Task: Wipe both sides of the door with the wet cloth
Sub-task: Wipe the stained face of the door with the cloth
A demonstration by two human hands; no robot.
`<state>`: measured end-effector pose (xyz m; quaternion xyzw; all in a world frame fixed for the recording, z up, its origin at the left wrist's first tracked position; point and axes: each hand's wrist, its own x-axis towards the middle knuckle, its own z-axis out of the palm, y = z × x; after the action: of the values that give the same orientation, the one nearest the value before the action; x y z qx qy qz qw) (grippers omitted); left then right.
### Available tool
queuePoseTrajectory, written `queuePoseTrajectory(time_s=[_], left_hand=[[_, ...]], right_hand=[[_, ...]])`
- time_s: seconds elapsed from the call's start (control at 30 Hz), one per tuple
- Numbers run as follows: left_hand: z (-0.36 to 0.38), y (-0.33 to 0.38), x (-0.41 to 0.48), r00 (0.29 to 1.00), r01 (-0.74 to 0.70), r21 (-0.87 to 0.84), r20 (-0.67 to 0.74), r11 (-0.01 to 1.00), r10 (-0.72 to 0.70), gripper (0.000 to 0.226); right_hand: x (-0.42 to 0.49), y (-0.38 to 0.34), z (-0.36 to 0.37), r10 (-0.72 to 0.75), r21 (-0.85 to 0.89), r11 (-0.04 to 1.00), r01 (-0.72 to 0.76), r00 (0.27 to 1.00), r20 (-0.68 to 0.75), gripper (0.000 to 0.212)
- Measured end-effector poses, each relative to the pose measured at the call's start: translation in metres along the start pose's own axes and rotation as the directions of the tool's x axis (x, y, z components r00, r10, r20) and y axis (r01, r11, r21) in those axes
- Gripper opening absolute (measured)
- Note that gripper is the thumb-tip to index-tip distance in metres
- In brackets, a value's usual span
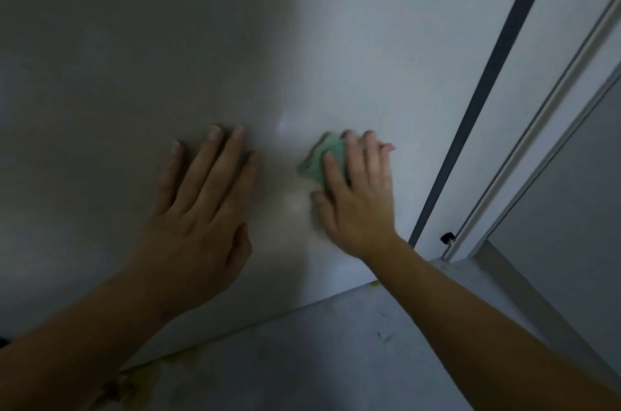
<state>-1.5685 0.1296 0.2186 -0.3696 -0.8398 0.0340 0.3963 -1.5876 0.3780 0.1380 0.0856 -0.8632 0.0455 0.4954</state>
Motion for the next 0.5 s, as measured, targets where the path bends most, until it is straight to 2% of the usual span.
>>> queuePoseTrajectory(time_s=[0.03, 0.07, 0.1, 0.13, 0.17, 0.27, 0.3, 0.33, 0.37, 0.4, 0.43, 0.47, 0.5], left_hand=[[0.002, 0.003, -0.002, 1.000, -0.015, -0.003, 0.010, 1.000, 0.015, 0.076], [0.005, 0.008, -0.002, 0.999, -0.033, -0.009, 0.024, 0.999, 0.033, 0.076], [0.008, 0.013, 0.000, 0.998, -0.054, -0.018, 0.044, 0.998, 0.055, 0.076], [0.011, 0.019, 0.003, 0.995, -0.079, -0.025, 0.065, 0.997, 0.080, 0.076], [0.014, 0.025, 0.007, 0.991, -0.105, -0.024, 0.085, 0.994, 0.107, 0.076], [0.022, 0.034, 0.017, 0.980, -0.154, 0.000, 0.125, 0.988, 0.153, 0.074], [0.025, 0.036, 0.019, 0.979, -0.162, 0.010, 0.127, 0.987, 0.159, 0.074], [0.027, 0.039, 0.020, 0.979, -0.164, 0.020, 0.128, 0.986, 0.160, 0.074], [0.029, 0.042, 0.019, 0.979, -0.166, 0.027, 0.126, 0.986, 0.161, 0.074], [0.031, 0.045, 0.019, 0.978, -0.170, 0.028, 0.125, 0.985, 0.166, 0.074], [0.034, 0.049, 0.019, 0.976, -0.178, 0.024, 0.128, 0.984, 0.174, 0.075], [0.036, 0.053, 0.020, 0.973, -0.190, 0.018, 0.137, 0.982, 0.185, 0.075], [0.039, 0.057, 0.020, 0.969, -0.201, 0.011, 0.149, 0.980, 0.197, 0.076]], right_hand=[[0.003, 0.015, -0.003, 0.185, 0.033, 0.982, -0.184, 0.981, -0.053, 0.062], [0.006, 0.025, -0.003, 0.394, 0.110, 0.917, -0.383, 0.911, -0.119, 0.064], [0.007, 0.025, -0.002, 0.570, 0.211, 0.816, -0.538, 0.807, -0.151, 0.065], [0.006, 0.016, 0.000, 0.666, 0.287, 0.735, -0.614, 0.734, -0.137, 0.067], [0.000, 0.002, 0.006, 0.668, 0.300, 0.727, -0.617, 0.737, -0.104, 0.069], [-0.056, -0.048, 0.028, 0.368, 0.204, 0.903, -0.377, 0.926, 0.086, 0.063], [-0.075, -0.051, 0.031, 0.307, 0.161, 0.931, -0.327, 0.942, 0.133, 0.060], [-0.085, -0.045, 0.032, 0.327, 0.131, 0.929, -0.346, 0.933, 0.149, 0.060], [-0.086, -0.032, 0.034, 0.425, 0.141, 0.886, -0.441, 0.896, 0.132, 0.064], [-0.079, -0.017, 0.036, 0.591, 0.195, 0.778, -0.597, 0.801, 0.092, 0.070], [-0.067, 0.000, 0.035, 0.764, 0.300, 0.600, -0.741, 0.642, 0.058, 0.075], [-0.055, 0.016, 0.032, 0.886, 0.413, 0.403, -0.816, 0.461, 0.046, 0.077], [-0.048, 0.024, 0.032, 0.943, 0.498, 0.262, -0.827, 0.330, 0.051, 0.078]])
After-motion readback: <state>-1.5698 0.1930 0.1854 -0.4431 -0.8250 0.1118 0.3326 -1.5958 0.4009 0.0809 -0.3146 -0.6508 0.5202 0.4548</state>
